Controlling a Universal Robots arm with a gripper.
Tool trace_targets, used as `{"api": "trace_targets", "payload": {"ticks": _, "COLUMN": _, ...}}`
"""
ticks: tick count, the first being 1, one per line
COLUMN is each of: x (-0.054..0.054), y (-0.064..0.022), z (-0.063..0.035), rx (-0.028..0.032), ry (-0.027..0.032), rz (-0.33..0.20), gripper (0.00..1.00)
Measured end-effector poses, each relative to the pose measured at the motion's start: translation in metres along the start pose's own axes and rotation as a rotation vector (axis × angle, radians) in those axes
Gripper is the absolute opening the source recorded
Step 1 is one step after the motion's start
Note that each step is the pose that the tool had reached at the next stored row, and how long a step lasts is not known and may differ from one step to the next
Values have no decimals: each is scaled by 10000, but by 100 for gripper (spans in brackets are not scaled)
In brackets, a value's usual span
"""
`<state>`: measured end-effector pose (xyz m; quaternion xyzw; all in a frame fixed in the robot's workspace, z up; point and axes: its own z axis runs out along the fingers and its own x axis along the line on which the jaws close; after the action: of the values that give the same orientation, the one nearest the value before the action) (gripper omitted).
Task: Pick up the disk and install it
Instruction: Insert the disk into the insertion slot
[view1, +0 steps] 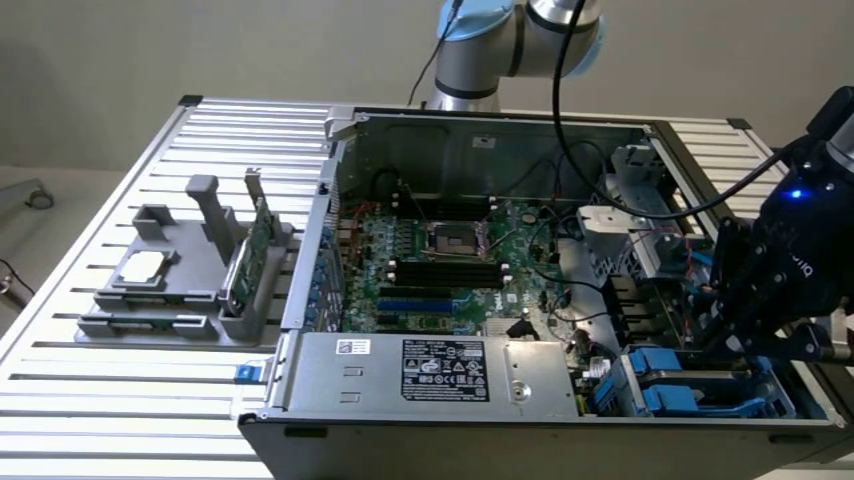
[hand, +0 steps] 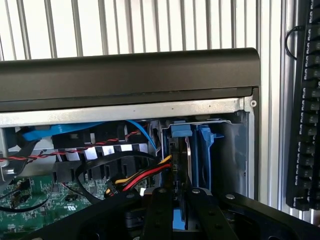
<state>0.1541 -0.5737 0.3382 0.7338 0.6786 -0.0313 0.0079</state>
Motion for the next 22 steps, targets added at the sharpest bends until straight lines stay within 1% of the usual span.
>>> {"api": "trace_targets", "payload": {"ticks": 4, "x": 3, "y": 0, "z": 1, "rx": 1, "ry": 9, "rz": 6, "gripper": 16}}
{"api": "trace_targets", "payload": {"ticks": 10, "x": 4, "y": 1, "z": 16, "rx": 7, "ry": 90, "rz": 11, "gripper": 16}}
{"api": "trace_targets", "payload": {"ticks": 13, "x": 5, "y": 4, "z": 18, "rx": 11, "ry": 120, "rz": 14, "gripper": 16}}
{"api": "trace_targets", "payload": {"ticks": 17, "x": 5, "y": 13, "z": 8, "rx": 25, "ry": 136, "rz": 14, "gripper": 16}}
{"api": "trace_targets", "payload": {"ticks": 22, "x": 1, "y": 14, "z": -27, "rx": 60, "ry": 130, "rz": 20, "gripper": 16}}
